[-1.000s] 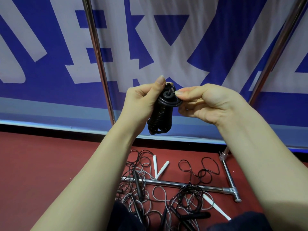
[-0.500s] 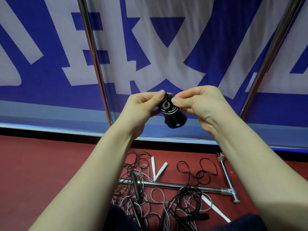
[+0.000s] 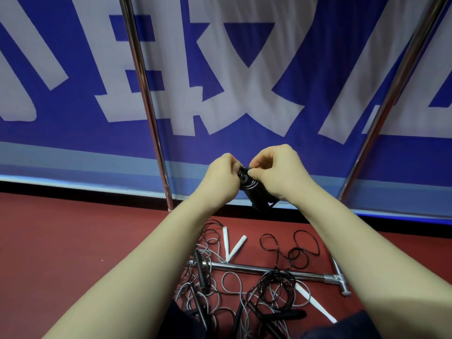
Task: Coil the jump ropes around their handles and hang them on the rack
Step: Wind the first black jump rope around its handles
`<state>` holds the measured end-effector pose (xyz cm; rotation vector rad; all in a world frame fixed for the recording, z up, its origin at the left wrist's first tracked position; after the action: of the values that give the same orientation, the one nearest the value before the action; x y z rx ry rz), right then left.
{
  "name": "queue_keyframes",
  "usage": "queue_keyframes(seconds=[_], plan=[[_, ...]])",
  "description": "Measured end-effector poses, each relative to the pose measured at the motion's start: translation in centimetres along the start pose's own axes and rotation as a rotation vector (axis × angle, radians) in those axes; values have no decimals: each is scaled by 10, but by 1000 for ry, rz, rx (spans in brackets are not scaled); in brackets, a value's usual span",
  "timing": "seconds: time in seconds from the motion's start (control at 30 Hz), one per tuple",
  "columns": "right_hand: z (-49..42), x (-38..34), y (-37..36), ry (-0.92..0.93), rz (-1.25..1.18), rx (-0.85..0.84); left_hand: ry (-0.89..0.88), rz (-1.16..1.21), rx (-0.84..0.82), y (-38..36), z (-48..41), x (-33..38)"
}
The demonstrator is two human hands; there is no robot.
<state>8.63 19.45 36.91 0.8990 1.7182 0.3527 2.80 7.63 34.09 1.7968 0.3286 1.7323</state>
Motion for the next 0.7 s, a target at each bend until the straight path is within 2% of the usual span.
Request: queue_keyframes(seconds=[0.17, 0.33, 0.53, 0.6, 0.7], plan=[[3, -3, -3, 67, 58, -30, -24, -19, 58, 0, 9, 4], [7, -2, -7, 128, 82, -53, -117, -127, 15, -5, 9, 9], [6, 20, -25, 50, 178, -211, -115, -211, 9, -17, 10, 2], [6, 30, -27, -4, 95, -208, -118, -217, 15, -18, 10, 0], [8, 42, -26, -82, -156, -137, -141, -199, 36, -16, 8, -2]])
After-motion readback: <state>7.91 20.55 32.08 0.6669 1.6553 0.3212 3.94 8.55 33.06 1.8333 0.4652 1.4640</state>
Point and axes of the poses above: each hand's wrist, its own z-axis away from the middle knuckle, its own y-axis out of the back of the hand, x = y × z, the point moved 8 cm from there along -z, towards the middle knuckle, and after that the axes turned 13 degrees about y, right-handed, at the moved point
